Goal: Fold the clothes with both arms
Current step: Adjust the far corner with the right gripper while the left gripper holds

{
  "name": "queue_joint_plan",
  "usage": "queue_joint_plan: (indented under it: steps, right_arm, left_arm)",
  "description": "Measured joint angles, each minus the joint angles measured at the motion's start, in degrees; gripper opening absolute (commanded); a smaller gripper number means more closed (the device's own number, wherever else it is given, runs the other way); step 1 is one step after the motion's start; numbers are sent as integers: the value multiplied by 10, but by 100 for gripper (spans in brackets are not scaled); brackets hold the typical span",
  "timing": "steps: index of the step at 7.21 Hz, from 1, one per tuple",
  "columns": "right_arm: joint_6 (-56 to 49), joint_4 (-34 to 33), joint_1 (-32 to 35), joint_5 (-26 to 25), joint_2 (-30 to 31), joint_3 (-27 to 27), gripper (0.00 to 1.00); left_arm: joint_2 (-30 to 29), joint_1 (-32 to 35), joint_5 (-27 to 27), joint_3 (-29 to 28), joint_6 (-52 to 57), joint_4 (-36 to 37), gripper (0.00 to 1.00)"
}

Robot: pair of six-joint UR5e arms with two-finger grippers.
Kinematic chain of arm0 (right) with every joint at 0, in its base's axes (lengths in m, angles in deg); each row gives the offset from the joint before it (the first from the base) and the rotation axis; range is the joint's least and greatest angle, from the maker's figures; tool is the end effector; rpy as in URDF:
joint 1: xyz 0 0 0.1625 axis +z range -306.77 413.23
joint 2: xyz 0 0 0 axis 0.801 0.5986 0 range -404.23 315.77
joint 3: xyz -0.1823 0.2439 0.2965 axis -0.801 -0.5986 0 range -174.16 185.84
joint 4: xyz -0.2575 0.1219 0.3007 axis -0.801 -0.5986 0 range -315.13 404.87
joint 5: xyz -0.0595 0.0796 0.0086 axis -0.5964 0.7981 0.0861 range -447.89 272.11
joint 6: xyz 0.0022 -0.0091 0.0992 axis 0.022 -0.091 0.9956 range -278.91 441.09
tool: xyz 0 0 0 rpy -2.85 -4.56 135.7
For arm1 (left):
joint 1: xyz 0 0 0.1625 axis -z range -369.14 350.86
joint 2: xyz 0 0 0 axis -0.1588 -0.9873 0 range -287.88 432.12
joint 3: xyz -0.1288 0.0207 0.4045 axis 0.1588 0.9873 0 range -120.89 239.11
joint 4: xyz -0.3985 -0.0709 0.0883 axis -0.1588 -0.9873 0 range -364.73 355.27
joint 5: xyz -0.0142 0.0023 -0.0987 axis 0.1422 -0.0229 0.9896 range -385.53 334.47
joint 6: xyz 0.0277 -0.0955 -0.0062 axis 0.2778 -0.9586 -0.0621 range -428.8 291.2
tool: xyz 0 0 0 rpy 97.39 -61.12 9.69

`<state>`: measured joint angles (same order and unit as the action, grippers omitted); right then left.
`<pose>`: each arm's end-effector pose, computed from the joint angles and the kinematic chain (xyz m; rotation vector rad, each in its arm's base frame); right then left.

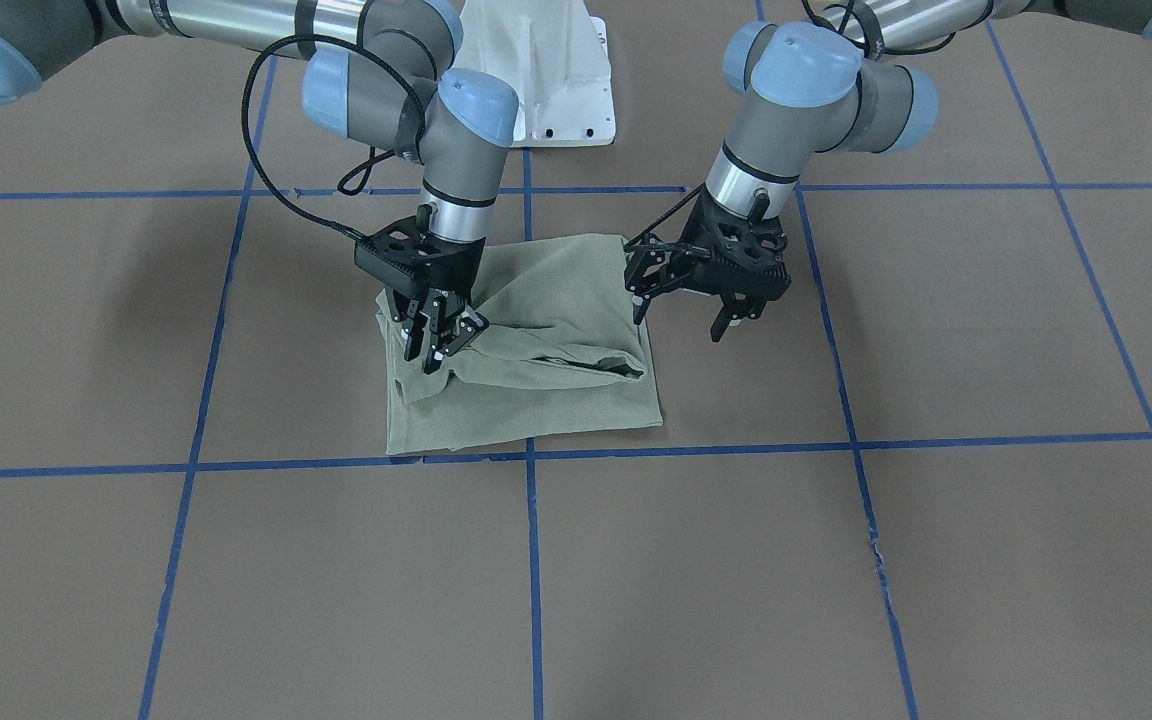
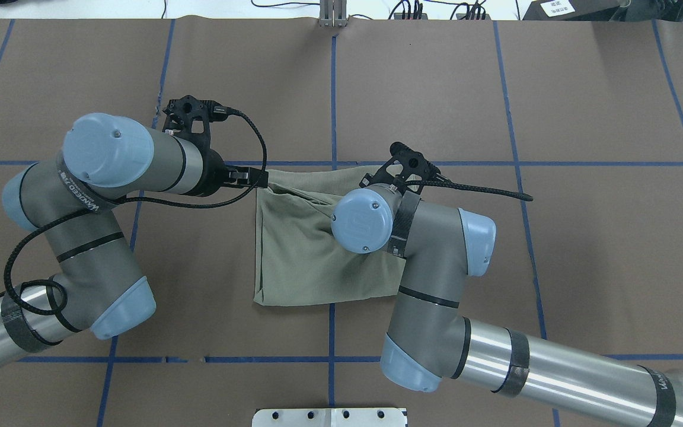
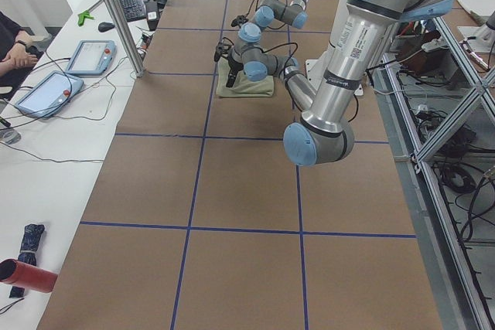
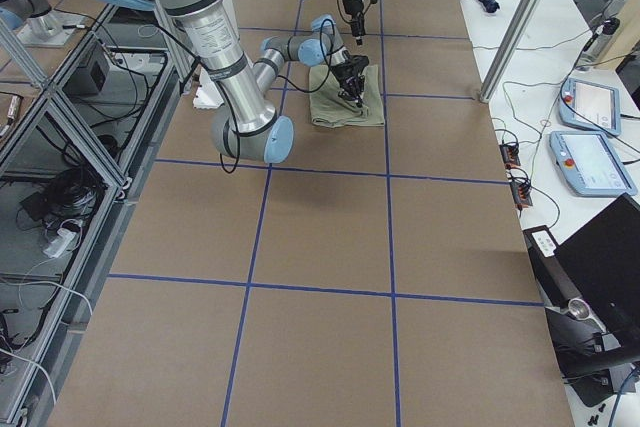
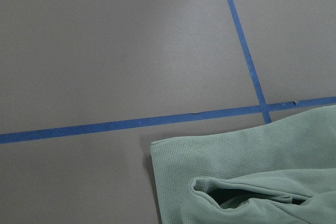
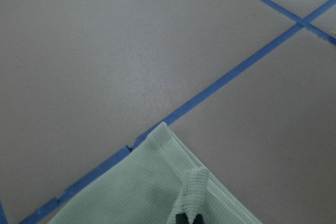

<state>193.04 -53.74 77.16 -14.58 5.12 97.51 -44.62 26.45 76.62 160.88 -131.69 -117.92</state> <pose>-0.5766 -0.4331 0.2449 0.3025 -0.5980 0.8573 0.4480 -0.4587 0.2561 0.3947 1.0150 -0.0188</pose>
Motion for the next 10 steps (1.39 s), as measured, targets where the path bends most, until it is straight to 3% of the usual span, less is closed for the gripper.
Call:
queue_joint_plan:
  steps: [2,3,4,7,10]
  right_arm:
    - [-12,0,18,0,-7,-10,0]
    - [-15,0,23,0,-17,-31,73]
    - [-17,8,25,-1,-30,-59,100]
    - [-78,53,36,5,-60,-119,100]
    - [-136,0,53,58,-73,-62,100]
  left_arm:
    - [0,0,0,0,0,0,100]
    - [0,-1,0,-1,0,0,100]
    - [0,-1,0,-1,0,0,100]
    - [0,-2,0,-2,0,0,100]
    - [2,-2,0,-2,1,-1,100]
